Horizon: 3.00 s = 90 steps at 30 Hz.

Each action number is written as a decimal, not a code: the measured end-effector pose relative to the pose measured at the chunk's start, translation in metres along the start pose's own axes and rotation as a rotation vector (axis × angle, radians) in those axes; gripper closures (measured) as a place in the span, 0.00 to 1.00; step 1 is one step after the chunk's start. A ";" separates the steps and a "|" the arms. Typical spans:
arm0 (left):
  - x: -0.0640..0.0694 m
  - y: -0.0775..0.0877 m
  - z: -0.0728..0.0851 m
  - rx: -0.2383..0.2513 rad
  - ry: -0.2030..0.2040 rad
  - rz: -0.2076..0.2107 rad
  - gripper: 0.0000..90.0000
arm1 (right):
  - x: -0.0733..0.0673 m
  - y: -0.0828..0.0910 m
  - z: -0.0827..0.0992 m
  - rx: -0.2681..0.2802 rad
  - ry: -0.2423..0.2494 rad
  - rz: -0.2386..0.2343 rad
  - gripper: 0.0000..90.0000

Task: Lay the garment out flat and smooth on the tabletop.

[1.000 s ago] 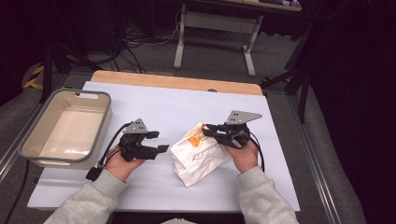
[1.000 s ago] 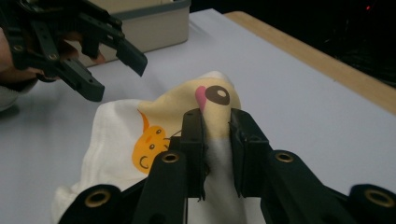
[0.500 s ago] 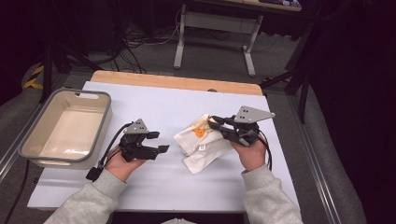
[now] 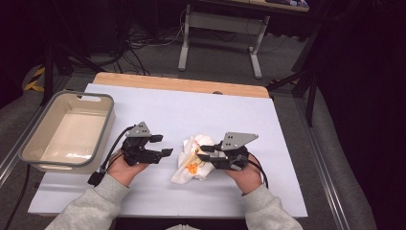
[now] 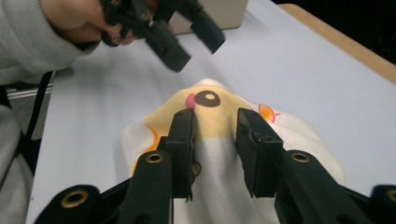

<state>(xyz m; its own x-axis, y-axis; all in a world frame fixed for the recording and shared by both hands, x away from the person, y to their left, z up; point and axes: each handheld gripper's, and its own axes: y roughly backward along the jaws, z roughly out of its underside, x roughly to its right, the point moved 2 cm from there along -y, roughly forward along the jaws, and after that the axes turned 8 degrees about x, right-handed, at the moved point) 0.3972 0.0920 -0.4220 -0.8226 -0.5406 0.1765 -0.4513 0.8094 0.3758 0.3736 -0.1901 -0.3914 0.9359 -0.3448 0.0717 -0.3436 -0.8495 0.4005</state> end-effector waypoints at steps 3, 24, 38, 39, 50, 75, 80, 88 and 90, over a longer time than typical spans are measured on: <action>0.001 -0.001 0.000 -0.003 0.002 0.005 0.37 | -0.006 0.001 0.008 -0.011 -0.021 -0.030 0.70; 0.014 -0.017 0.001 -0.048 0.022 0.093 0.49 | -0.011 0.013 0.029 -0.018 -0.082 -0.009 0.48; 0.036 -0.044 -0.006 -0.103 0.012 0.198 0.63 | 0.009 0.051 0.038 -0.002 -0.156 0.149 0.47; 0.038 -0.048 -0.006 -0.113 0.013 0.204 0.63 | 0.008 0.052 0.039 -0.005 -0.161 0.149 0.47; 0.043 -0.073 -0.007 -0.163 0.031 0.226 0.79 | 0.004 0.039 0.054 -0.084 -0.188 0.109 0.83; 0.032 -0.050 -0.022 -0.089 0.019 0.100 0.96 | 0.006 0.084 0.042 -0.009 -0.153 0.233 0.97; 0.037 -0.057 -0.020 -0.106 0.021 0.133 0.87 | 0.008 0.100 0.052 -0.024 -0.181 0.260 0.97; 0.043 -0.071 -0.016 -0.140 0.043 0.181 0.71 | 0.010 0.111 0.073 -0.074 -0.224 0.286 0.97; 0.045 -0.075 -0.016 -0.151 0.046 0.189 0.66 | 0.010 0.111 0.076 -0.087 -0.230 0.291 0.97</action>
<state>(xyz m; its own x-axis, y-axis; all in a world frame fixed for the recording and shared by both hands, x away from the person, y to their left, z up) 0.3994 0.0035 -0.4280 -0.8694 -0.3955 0.2961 -0.2314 0.8555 0.4631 0.3392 -0.3188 -0.4160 0.7552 -0.6554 -0.0095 -0.5751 -0.6694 0.4703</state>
